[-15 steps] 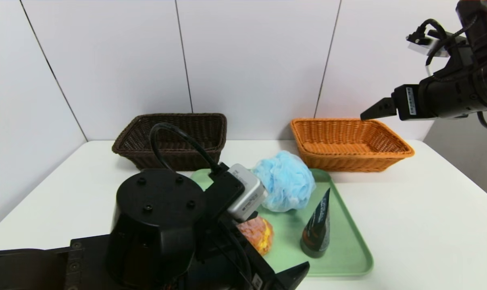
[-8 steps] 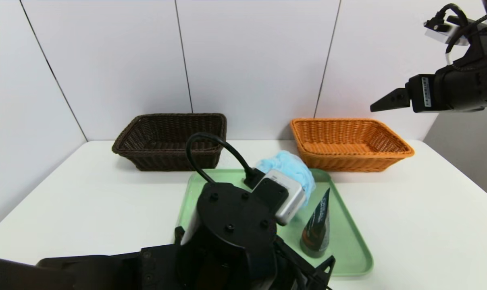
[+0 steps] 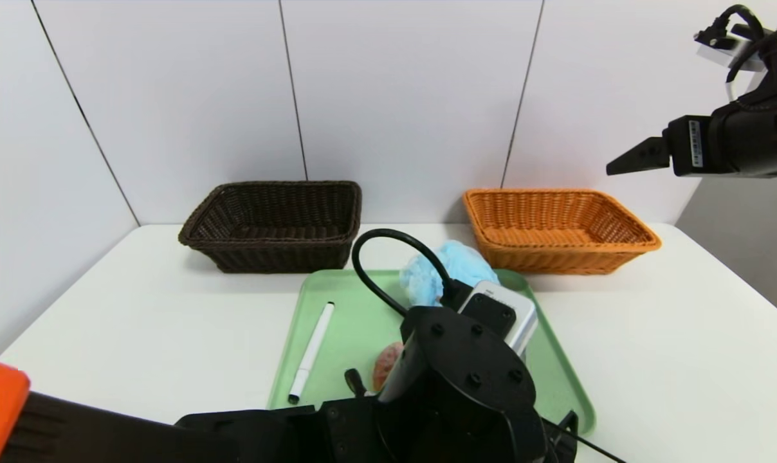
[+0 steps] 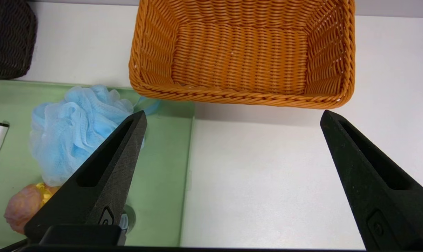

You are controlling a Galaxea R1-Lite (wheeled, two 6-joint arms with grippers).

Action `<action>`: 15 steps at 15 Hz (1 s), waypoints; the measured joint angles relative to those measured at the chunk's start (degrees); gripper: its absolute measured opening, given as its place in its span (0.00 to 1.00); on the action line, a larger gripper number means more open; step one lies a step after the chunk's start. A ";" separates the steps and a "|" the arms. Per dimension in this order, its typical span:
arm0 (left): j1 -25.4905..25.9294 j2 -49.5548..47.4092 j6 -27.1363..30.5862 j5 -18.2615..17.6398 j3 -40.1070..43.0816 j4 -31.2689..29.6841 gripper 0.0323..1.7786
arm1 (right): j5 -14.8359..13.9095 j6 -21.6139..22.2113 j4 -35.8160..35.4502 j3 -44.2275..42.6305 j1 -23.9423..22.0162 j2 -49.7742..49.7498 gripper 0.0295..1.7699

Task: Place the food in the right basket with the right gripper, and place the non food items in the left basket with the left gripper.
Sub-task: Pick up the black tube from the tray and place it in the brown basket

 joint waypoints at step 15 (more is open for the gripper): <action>0.02 11.74 -1.90 5.99 -10.07 -0.26 0.95 | 0.11 -0.28 -0.13 0.09 -1.68 -0.66 0.97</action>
